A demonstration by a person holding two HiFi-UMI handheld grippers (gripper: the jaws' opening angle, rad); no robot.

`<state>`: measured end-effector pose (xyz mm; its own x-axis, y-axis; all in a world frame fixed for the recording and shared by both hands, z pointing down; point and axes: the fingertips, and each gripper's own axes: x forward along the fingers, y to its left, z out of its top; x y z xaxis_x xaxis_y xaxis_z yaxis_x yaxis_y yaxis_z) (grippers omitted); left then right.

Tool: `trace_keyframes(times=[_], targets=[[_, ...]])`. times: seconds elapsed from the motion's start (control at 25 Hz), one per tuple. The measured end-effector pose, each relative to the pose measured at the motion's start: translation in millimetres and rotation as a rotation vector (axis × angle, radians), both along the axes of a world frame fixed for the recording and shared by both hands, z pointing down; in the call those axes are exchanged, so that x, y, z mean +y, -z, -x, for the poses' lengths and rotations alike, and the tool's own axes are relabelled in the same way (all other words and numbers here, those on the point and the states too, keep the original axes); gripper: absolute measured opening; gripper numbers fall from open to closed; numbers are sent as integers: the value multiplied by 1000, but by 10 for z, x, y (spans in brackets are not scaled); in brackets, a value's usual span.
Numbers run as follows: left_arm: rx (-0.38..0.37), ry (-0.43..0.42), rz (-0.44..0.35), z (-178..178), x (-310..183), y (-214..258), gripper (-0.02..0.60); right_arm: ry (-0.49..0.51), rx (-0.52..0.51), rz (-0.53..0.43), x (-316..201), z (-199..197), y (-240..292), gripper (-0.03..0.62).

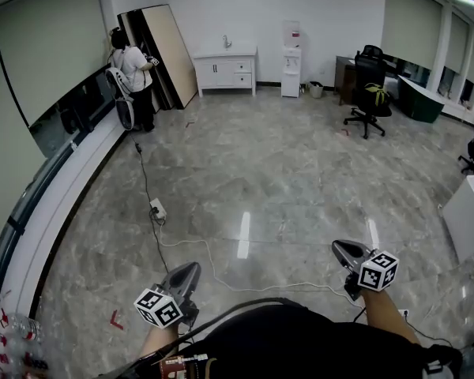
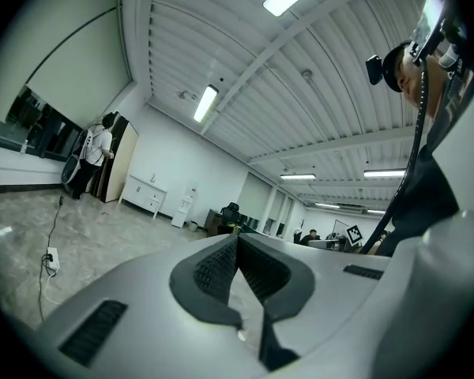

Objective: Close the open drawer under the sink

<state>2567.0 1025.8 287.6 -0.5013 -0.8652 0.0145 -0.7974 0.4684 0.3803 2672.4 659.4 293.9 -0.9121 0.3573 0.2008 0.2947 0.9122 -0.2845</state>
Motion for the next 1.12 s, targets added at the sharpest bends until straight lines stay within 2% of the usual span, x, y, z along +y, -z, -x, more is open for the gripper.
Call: trace_keyframes(times=[0.2,0.44,0.6,0.8,1.0,1.12], targets=[[-7,66,-7,410,-698,145,0,58,4,29,-723,670,-12,2],[-16,99,-30,853,-1564,334,0,109,-40,21,-1548,1221,134,2],[-2,77,-14,1061,-2123,292,0,89,-34,53,-2066,1406,36,2],[10,43,-18,1399,-2489,127,0,41,4,65,-2486,1518,-208,2],[18,-10,-4,1890,-2753,38,0,7,-2,57,-2640,1887,-213,2],[15,-65,-20,2332,-2872,30,0,-34,-8,39,-2701,2199,-144,2]])
